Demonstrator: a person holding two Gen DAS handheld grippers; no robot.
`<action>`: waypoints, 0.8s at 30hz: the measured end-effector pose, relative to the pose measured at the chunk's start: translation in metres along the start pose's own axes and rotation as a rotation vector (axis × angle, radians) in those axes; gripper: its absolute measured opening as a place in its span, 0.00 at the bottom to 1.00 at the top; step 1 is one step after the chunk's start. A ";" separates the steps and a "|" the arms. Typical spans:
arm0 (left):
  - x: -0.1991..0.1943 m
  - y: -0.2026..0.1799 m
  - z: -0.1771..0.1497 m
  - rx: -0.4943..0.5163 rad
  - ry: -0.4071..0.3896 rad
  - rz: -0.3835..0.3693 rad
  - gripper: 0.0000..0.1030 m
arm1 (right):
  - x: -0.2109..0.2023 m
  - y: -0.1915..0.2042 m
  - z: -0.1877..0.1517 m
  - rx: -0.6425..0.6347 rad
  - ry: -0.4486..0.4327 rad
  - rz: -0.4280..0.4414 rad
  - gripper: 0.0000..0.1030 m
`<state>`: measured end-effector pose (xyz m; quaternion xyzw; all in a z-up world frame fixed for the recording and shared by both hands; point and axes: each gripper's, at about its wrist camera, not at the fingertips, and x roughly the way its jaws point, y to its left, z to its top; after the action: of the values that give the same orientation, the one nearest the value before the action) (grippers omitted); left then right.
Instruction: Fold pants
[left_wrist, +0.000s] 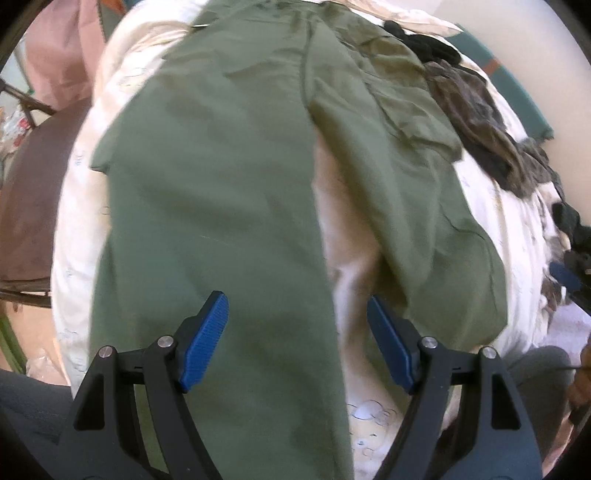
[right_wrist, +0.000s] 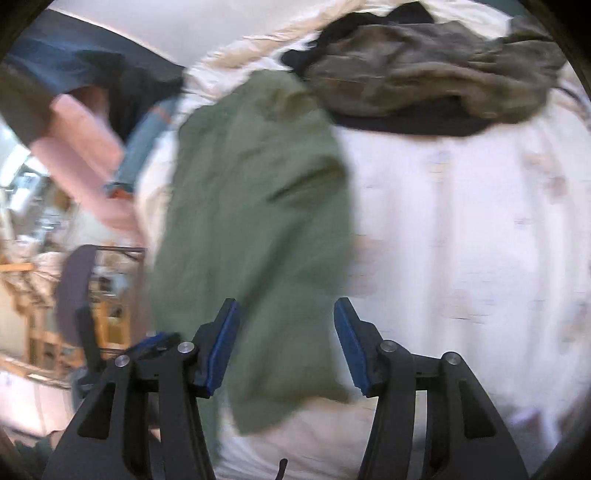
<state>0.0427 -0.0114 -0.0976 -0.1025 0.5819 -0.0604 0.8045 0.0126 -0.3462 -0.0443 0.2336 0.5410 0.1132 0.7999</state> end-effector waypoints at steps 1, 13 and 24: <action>0.000 -0.004 -0.002 0.009 0.002 -0.006 0.73 | 0.004 -0.005 -0.003 0.011 0.050 -0.039 0.54; 0.003 -0.032 -0.030 0.138 0.045 -0.065 0.73 | 0.048 0.016 -0.052 -0.048 0.225 -0.047 0.03; 0.012 -0.043 -0.029 0.143 0.083 -0.080 0.73 | -0.012 -0.025 -0.096 0.087 0.342 -0.214 0.09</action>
<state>0.0202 -0.0582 -0.1071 -0.0654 0.6043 -0.1377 0.7820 -0.0819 -0.3489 -0.0767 0.1867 0.6950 0.0423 0.6931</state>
